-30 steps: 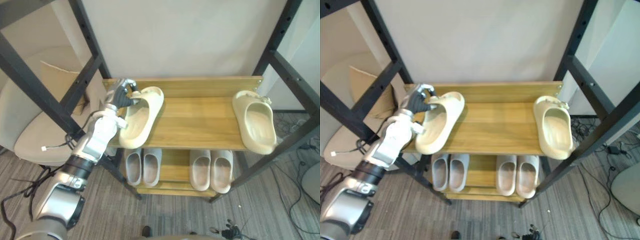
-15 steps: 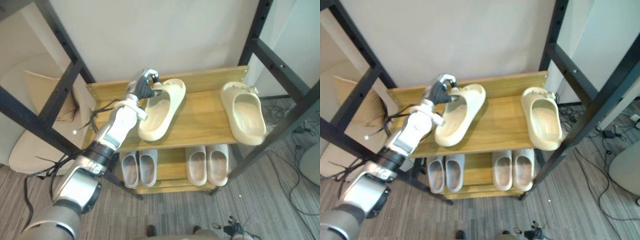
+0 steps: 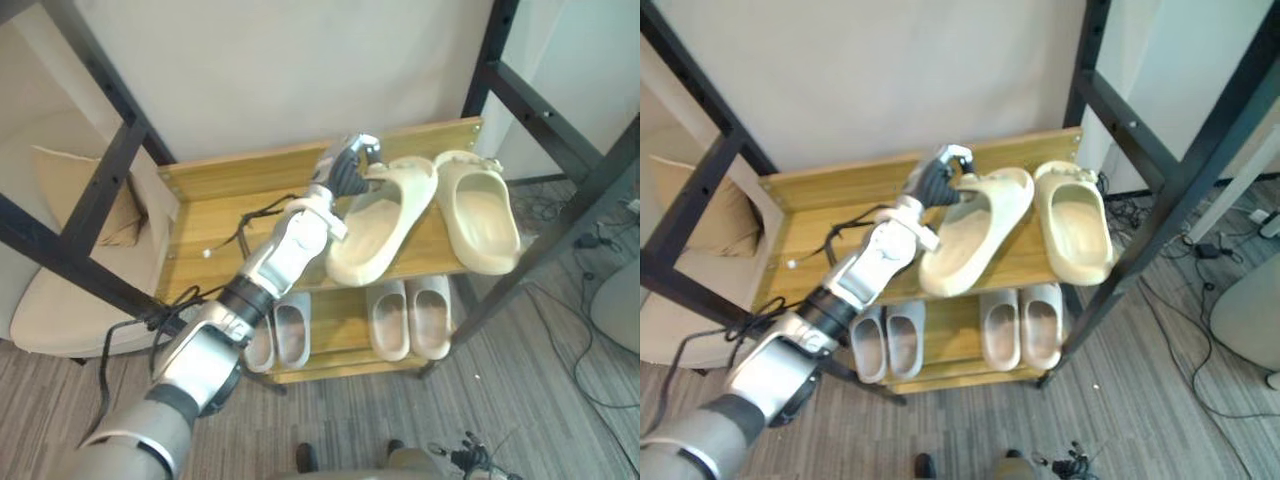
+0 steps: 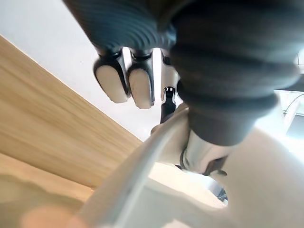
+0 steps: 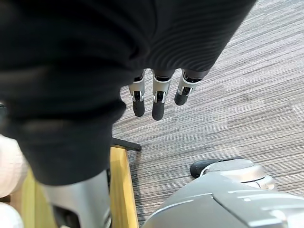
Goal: Organize the slippers on the shoe rack
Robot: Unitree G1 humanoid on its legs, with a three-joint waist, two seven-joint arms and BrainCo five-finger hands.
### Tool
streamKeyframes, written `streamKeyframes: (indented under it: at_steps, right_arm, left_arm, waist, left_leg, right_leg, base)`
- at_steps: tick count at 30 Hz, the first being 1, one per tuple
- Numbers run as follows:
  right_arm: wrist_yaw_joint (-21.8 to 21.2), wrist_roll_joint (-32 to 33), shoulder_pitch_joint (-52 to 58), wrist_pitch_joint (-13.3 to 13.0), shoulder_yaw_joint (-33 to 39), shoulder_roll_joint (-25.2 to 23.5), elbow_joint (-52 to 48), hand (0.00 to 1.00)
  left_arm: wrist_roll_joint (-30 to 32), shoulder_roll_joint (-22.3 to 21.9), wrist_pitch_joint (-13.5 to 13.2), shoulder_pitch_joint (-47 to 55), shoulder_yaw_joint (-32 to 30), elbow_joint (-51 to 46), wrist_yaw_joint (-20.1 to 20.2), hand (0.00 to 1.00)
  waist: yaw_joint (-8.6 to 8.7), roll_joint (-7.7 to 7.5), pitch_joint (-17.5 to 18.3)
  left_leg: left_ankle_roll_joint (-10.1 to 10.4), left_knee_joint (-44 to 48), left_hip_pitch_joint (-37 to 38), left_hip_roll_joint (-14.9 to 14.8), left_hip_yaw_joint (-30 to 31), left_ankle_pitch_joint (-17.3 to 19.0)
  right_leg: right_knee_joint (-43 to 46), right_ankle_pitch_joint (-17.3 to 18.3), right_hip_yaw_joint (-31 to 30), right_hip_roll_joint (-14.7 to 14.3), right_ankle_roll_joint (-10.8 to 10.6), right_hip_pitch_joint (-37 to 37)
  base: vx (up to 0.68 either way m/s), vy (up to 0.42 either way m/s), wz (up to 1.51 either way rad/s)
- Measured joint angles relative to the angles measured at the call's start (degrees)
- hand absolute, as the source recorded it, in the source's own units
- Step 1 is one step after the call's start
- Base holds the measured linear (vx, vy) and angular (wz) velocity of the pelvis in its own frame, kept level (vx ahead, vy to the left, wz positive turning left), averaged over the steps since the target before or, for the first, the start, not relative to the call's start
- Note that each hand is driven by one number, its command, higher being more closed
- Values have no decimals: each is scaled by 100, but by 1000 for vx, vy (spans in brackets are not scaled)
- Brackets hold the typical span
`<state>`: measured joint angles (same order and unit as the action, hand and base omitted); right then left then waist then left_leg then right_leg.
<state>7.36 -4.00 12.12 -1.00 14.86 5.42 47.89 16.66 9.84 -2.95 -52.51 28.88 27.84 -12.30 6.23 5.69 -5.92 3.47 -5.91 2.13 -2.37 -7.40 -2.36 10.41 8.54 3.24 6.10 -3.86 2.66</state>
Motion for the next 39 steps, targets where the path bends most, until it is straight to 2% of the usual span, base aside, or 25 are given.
streamKeyframes:
  at_steps: [15, 28, 34, 39]
  right_arm:
    - [39, 57, 121, -25, 81, -79, -218, 0]
    - [37, 64, 151, -59, 81, -79, -205, 0]
    - [26, 61, 141, -61, 60, -75, -168, 0]
    - [-1, 54, 95, -66, 10, -46, 18, 0]
  left_arm:
    - [2, -411, 109, -55, -94, 368, -121, 0]
    - [-174, -409, 105, -53, -109, 309, -126, 0]
    - [-602, -375, -40, 362, -449, -808, -277, 0]
    - [-910, -158, -167, 897, -511, -1686, -336, 0]
  waist:
    - [8, 1, -3]
    - [5, 1, -2]
    - [-14, 4, 4]
    - [-27, 10, 14]
  left_leg:
    - [1, 0, -15, 13, -114, 1]
    - [1, 0, -6, 28, -28, 0]
    - [-1, 0, 15, 30, 33, -2]
    - [-8, 0, 16, 36, 83, -10]
  right_leg:
    - [49, 23, -26, 40, -12, 60]
    - [37, 23, 96, 78, -15, 1]
    - [-6, 23, 153, 81, -15, -76]
    - [-16, 23, 220, 82, -15, -102]
  base:
    - [0, 0, -1]
    - [0, -4, 3]
    - [1, -9, 4]
    - [-1, -6, 4]
